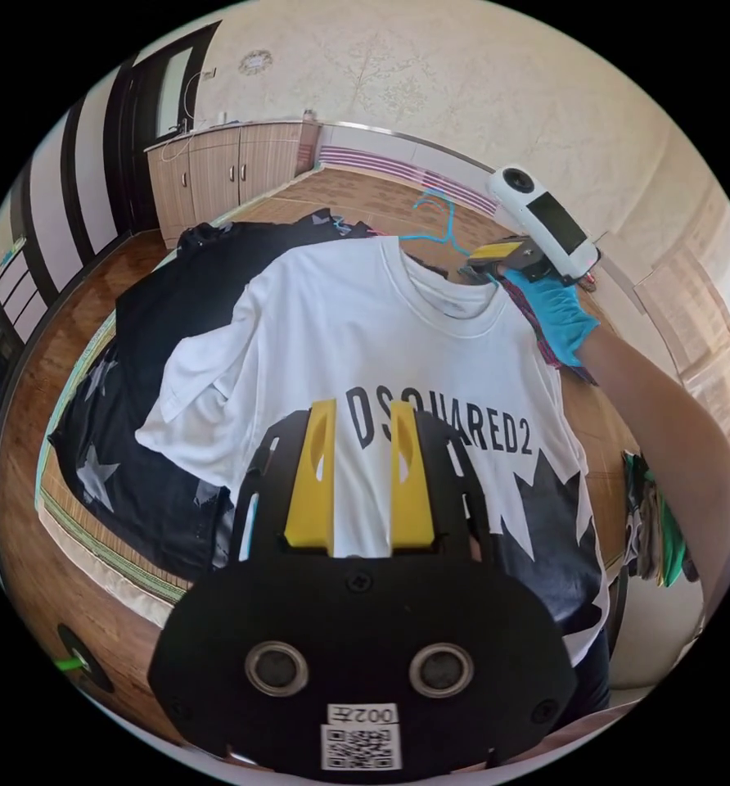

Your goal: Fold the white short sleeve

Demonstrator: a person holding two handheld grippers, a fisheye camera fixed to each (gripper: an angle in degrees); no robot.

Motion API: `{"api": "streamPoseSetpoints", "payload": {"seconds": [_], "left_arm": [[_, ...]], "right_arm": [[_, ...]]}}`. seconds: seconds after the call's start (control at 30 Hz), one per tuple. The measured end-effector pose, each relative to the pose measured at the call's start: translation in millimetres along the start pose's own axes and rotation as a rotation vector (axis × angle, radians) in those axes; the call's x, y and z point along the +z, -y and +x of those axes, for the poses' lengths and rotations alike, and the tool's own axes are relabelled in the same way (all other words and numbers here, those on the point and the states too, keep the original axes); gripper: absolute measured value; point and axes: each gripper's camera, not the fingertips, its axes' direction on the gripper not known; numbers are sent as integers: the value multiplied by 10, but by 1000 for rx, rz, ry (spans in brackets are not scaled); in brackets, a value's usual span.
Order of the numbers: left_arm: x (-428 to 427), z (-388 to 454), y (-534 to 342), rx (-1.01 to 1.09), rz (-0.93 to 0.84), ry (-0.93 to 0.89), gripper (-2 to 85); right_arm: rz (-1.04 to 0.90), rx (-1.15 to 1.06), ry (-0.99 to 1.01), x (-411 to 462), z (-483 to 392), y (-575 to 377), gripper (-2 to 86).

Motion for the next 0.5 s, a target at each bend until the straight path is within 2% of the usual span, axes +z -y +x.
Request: {"api": "streamPoseSetpoints", "payload": {"seconds": [0.5], "left_arm": [[-1409, 1087, -473, 211, 166, 79, 69]], "right_arm": [[357, -54, -146, -2334, 252, -1779, -8]]}}
